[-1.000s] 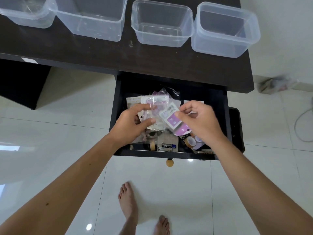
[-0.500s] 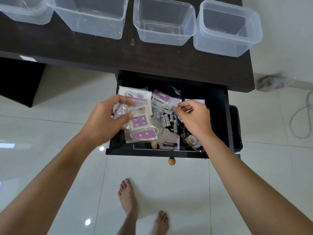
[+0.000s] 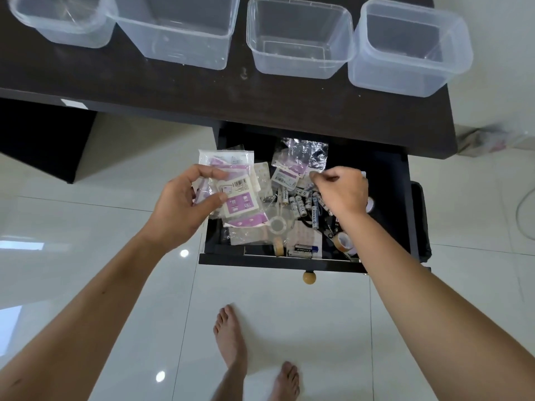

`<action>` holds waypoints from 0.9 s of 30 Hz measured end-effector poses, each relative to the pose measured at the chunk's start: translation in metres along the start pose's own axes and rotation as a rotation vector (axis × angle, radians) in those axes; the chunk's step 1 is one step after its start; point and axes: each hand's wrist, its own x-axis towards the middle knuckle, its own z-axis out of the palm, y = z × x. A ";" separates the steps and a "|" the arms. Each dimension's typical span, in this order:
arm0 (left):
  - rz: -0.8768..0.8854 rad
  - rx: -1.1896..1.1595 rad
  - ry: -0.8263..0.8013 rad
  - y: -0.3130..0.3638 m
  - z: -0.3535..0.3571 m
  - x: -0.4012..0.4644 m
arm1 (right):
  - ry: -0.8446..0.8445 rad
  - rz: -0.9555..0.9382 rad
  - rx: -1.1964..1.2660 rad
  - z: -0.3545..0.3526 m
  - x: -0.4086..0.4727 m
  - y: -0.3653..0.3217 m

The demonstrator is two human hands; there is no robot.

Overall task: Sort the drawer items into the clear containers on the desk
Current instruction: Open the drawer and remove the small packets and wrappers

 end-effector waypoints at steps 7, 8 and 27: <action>-0.003 -0.007 -0.011 0.002 0.001 0.000 | -0.071 0.105 0.427 -0.037 -0.022 -0.003; -0.002 -0.003 -0.008 0.002 0.002 -0.001 | -0.106 0.105 0.484 -0.042 -0.026 -0.002; -0.040 -0.081 -0.074 0.011 0.012 -0.019 | -0.352 -0.307 0.422 -0.013 -0.079 -0.046</action>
